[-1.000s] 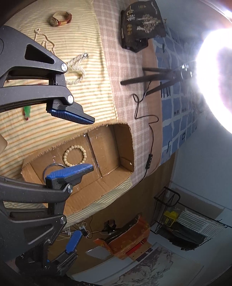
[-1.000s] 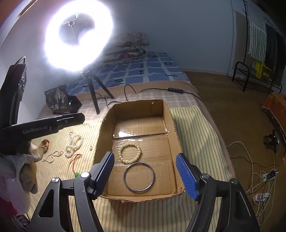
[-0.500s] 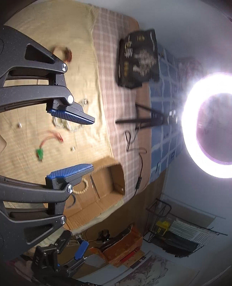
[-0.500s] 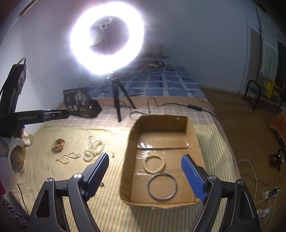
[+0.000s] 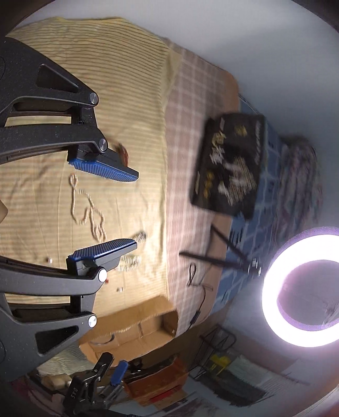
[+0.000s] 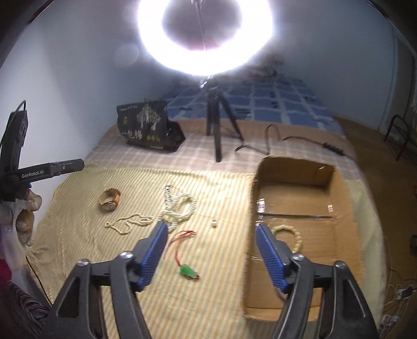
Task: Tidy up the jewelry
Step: 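Move both tools back toward the watch and pearl necklace, then grasp the brown leather watch with the left tool while the right tool grasps the pearl necklace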
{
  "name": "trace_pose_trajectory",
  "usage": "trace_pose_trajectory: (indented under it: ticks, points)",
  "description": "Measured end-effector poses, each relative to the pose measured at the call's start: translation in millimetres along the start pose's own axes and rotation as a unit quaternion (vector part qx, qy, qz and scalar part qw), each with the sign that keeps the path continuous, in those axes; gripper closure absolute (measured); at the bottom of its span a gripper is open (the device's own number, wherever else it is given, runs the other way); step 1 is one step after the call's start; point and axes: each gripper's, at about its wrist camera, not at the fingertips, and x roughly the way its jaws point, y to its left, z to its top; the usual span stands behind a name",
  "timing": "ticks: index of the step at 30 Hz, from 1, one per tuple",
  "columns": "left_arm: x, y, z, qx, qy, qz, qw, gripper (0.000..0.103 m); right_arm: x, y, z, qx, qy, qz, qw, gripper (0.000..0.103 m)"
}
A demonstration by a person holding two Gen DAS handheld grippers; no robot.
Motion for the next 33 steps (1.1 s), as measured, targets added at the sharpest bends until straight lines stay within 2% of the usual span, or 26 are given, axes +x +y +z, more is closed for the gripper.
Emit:
trace_pose_trajectory:
  ticks: [5, 8, 13, 15, 20, 24, 33]
  points:
    - [22, 42, -3, -0.049, 0.028, 0.007, 0.9984, 0.057, 32, 13, 9, 0.008, 0.032, 0.027, 0.999, 0.051]
    - [38, 63, -9, -0.073, 0.052, 0.009, 0.9959, 0.057, 51, 17, 14, 0.023, 0.047, 0.042, 0.998, 0.052]
    - [60, 85, -20, -0.105, 0.087, 0.012, 0.9906, 0.058, 87, 14, 22, 0.065, 0.072, 0.059, 0.994, 0.060]
    - [67, 92, -24, -0.111, 0.097, 0.015, 0.9889, 0.062, 101, 15, 24, 0.064, 0.083, 0.053, 0.993, 0.062]
    - [80, 100, -30, -0.118, 0.112, 0.025, 0.9864, 0.062, 134, 12, 25, 0.093, 0.111, 0.059, 0.988, 0.069]
    - [89, 105, -33, -0.120, 0.123, 0.024, 0.9849, 0.062, 156, 16, 25, 0.095, 0.128, 0.047, 0.986, 0.072]
    - [102, 120, -36, -0.143, 0.135, 0.022, 0.9802, 0.062, 186, 13, 21, 0.108, 0.145, 0.022, 0.983, 0.073]
